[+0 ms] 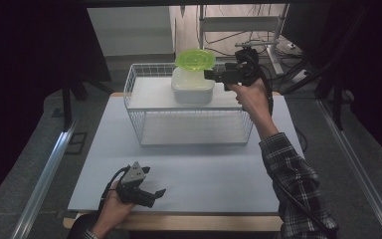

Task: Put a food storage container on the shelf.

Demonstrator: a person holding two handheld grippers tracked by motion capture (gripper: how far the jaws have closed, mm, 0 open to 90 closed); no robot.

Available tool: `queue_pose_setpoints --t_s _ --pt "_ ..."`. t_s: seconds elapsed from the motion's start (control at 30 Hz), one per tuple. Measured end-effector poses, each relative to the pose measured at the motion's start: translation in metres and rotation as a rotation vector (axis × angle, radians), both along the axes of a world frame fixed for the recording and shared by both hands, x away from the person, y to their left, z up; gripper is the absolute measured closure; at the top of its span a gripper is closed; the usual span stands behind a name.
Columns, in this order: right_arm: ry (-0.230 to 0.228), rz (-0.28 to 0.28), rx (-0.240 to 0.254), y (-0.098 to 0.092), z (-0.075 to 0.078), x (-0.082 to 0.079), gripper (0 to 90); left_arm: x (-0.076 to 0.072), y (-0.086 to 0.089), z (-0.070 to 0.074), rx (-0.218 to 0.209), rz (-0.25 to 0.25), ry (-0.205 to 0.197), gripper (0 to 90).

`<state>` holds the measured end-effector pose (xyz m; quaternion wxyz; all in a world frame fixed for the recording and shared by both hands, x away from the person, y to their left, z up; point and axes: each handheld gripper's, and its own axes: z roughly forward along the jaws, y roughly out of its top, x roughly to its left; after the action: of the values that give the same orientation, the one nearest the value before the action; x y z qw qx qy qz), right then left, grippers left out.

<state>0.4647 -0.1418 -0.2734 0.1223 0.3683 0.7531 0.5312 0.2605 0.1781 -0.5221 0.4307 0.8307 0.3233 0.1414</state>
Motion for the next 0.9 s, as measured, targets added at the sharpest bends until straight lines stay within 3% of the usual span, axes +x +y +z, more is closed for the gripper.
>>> queue_pose_setpoints --t_s 0.6,0.9 --pt "-0.040 0.023 -0.055 -0.012 -0.012 -0.025 5.2 0.000 0.000 0.000 0.001 0.000 0.001 4.0" --pt "-0.035 0.035 -0.066 -0.026 -0.024 -0.037 5.2 0.000 0.000 -0.001 0.003 -0.002 0.001 4.0"
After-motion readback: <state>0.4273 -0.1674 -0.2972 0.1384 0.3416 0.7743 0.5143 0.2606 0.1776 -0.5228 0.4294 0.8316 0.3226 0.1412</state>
